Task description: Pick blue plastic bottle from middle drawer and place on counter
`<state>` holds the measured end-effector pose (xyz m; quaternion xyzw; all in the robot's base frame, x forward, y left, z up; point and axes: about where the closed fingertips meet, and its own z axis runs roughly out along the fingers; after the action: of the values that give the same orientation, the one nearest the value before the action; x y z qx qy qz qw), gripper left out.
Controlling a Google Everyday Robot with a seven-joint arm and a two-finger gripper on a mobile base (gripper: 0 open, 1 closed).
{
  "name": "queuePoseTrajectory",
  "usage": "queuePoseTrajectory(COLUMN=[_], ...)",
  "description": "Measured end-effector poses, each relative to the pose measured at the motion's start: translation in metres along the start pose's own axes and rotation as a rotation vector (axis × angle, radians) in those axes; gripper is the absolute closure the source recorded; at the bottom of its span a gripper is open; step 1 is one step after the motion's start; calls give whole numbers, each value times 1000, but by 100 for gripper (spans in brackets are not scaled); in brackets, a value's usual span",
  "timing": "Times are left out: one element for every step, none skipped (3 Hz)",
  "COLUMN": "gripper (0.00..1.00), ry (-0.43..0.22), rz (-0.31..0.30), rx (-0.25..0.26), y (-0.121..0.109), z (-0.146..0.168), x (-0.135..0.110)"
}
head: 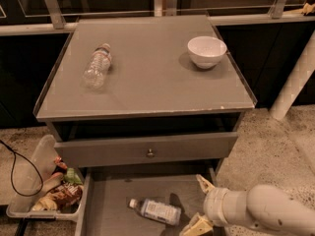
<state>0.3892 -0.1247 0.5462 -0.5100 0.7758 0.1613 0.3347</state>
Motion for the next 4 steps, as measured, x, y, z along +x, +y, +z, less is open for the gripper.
queuePoseTrajectory(gripper=[0,0,0,0], ry=[-35,-23,14,50], rz=[-12,-15,-14,-22], rx=[53,106,90,35], y=[7,-4,-14,-18], z=[40,76,118,150], x=[12,20,27,38])
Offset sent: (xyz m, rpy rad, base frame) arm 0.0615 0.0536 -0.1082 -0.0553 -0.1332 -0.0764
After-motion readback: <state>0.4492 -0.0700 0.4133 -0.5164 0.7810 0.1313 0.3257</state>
